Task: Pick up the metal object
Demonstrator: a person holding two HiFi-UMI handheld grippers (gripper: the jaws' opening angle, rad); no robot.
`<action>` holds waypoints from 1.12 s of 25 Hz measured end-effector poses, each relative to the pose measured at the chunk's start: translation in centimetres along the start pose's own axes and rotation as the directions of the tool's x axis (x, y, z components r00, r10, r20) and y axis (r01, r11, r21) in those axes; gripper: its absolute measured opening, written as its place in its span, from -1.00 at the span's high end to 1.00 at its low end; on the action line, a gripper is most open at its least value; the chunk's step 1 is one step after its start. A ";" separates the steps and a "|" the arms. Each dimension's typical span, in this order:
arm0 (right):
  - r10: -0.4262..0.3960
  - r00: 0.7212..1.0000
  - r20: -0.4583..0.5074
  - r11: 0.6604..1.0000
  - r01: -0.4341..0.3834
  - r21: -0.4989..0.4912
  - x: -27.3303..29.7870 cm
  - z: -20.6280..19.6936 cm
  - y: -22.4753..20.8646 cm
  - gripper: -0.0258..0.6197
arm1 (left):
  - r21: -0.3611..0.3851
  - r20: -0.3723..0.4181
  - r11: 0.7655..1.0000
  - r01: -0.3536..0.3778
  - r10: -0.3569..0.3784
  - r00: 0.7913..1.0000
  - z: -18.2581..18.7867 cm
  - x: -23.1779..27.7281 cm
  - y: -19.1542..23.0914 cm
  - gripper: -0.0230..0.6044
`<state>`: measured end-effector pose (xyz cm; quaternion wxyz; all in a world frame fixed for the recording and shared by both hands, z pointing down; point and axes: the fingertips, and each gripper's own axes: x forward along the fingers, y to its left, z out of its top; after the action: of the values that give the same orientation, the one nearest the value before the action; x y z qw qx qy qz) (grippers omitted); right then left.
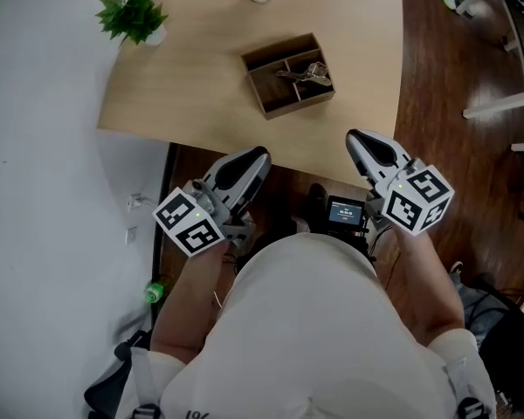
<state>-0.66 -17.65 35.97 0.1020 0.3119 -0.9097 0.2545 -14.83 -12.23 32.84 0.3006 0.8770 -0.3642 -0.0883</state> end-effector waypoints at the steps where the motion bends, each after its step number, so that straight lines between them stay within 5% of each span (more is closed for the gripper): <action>1: -0.002 1.000 -0.002 1.000 0.002 -0.018 0.4 0.2 -0.3 0.92 | 0.003 -0.003 1.000 -0.003 0.003 1.000 0.0 0.4 0.3 0.90; 4: -0.013 1.000 -0.017 0.997 0.012 -0.073 1.7 0.8 -1.5 0.92 | 0.009 -0.022 1.000 -0.014 0.015 1.000 0.1 1.6 1.3 0.88; 5: -0.019 1.000 -0.025 0.996 0.017 -0.093 2.1 0.9 -1.8 0.92 | 0.009 -0.030 1.000 -0.016 0.016 0.999 0.1 2.0 1.6 0.65; 6: -0.025 0.999 -0.033 0.993 0.021 -0.112 2.5 1.0 -2.1 0.92 | 0.009 -0.039 1.000 -0.017 0.017 0.999 0.0 2.4 1.8 0.63; 28: -0.139 0.957 -0.253 0.881 0.003 -0.473 10.0 -1.6 -9.0 0.85 | -0.073 -0.186 0.993 -0.098 0.083 0.979 -5.0 8.0 9.5 0.63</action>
<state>-2.93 -28.02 44.42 0.3108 0.2722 -0.9083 0.0651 -12.81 -20.68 43.02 0.3720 0.8510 -0.3707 -0.0084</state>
